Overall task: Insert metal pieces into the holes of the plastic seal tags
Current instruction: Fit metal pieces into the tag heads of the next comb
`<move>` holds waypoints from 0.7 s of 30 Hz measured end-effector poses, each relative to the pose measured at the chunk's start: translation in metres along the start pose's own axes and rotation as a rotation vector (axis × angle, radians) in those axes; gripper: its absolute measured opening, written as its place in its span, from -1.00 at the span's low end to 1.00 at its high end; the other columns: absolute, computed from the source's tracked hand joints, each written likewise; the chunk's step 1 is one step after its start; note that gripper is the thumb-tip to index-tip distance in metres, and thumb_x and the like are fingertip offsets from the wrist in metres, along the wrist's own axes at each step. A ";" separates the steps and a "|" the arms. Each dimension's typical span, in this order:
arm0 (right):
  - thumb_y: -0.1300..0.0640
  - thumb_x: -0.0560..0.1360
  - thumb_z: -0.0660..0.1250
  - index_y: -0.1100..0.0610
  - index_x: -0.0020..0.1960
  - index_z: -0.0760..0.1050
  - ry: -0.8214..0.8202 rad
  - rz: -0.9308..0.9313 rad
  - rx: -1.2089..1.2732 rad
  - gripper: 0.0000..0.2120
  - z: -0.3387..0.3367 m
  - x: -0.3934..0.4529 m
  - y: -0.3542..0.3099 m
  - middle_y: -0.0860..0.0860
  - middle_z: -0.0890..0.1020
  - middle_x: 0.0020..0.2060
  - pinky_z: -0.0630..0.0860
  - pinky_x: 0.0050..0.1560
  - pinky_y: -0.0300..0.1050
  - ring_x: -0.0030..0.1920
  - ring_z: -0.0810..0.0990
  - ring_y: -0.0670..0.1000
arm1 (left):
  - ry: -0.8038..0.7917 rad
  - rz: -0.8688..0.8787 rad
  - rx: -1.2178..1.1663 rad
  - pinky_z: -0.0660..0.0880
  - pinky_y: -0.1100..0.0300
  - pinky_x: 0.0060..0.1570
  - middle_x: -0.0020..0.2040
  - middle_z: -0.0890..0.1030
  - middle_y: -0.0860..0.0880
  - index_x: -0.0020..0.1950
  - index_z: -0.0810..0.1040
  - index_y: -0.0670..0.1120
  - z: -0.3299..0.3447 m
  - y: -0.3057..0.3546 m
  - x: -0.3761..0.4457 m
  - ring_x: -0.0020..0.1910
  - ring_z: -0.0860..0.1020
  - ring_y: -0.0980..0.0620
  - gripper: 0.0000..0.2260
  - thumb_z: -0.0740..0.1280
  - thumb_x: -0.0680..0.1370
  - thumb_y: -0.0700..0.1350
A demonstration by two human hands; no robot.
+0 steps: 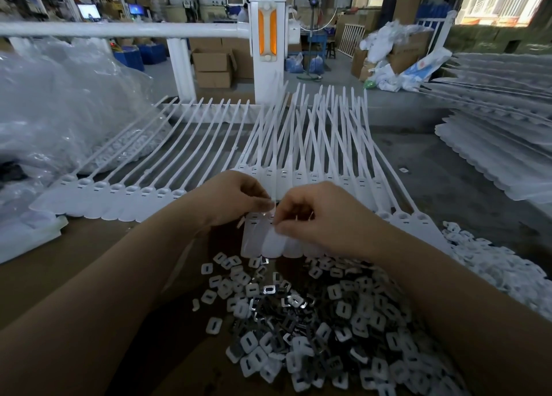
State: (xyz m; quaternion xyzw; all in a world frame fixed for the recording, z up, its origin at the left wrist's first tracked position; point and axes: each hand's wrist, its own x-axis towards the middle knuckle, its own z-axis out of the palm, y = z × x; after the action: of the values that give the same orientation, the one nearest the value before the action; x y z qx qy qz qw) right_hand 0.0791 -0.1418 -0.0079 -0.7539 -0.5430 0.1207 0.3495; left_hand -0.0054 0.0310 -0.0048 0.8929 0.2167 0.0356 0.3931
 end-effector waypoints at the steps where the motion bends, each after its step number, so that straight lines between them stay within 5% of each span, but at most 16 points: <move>1: 0.11 0.45 0.46 -0.10 -0.19 0.58 0.067 0.051 0.040 -0.87 -0.002 0.001 0.002 -0.16 0.65 -0.27 0.53 -0.19 -0.37 -0.22 0.61 -0.26 | 0.025 0.037 -0.041 0.51 0.18 -0.15 -0.22 0.68 0.05 -0.13 0.66 0.05 0.000 0.000 0.000 -0.20 0.62 0.12 -0.95 0.47 0.49 0.00; 8: 0.13 0.47 0.44 -0.02 -0.14 0.61 0.317 0.270 0.236 -0.94 -0.008 0.004 0.015 -0.08 0.68 -0.27 0.44 -0.29 -0.31 -0.30 0.59 -0.21 | -0.015 0.149 -0.285 0.47 0.30 -0.24 -0.19 0.72 0.03 -0.09 0.68 0.00 0.007 0.010 -0.003 -0.31 0.59 0.22 -0.97 0.44 0.51 -0.08; 21: 0.17 0.47 0.43 0.03 -0.12 0.58 0.302 0.262 0.285 -0.94 -0.007 0.003 0.012 -0.08 0.71 -0.27 0.40 -0.37 -0.44 -0.31 0.61 -0.24 | -0.012 0.150 -0.342 0.48 0.37 -0.32 -0.22 0.71 -0.02 -0.10 0.69 -0.08 0.013 0.010 -0.002 -0.32 0.59 0.18 -0.93 0.46 0.49 -0.09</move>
State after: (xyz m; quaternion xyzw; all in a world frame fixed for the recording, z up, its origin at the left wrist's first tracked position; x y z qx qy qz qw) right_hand 0.0932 -0.1436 -0.0105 -0.7706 -0.3597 0.1263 0.5107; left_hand -0.0004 0.0153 -0.0064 0.8270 0.1377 0.0957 0.5366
